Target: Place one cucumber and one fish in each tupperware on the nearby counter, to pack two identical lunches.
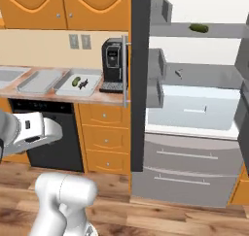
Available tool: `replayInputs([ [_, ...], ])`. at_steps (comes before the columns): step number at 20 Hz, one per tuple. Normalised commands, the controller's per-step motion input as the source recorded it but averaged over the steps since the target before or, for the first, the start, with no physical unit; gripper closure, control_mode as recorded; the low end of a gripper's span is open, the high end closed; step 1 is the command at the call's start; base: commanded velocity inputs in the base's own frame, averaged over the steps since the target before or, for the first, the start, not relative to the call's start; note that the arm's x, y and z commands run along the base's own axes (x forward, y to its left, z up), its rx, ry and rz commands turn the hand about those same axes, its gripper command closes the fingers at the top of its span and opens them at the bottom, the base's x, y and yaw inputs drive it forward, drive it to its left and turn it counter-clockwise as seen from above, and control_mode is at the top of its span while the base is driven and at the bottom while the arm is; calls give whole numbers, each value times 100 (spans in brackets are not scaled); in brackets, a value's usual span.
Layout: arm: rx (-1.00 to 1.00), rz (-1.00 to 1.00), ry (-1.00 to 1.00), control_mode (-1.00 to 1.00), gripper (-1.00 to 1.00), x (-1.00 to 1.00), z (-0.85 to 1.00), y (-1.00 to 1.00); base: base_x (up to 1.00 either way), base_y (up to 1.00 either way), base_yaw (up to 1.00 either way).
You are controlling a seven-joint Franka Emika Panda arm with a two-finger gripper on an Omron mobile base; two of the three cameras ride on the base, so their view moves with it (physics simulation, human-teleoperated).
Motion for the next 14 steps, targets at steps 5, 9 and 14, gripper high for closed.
replayInputs([
  [5, 0, 0, 0, 100, -100, 0, 0, 0, -3, -100, -1],
  [9, 0, 0, 0, 100, -100, 0, 0, 0, 13, -100, 0],
  [14, 0, 0, 0, 100, -100, 0, 0, 0, 10, -92, 0],
])
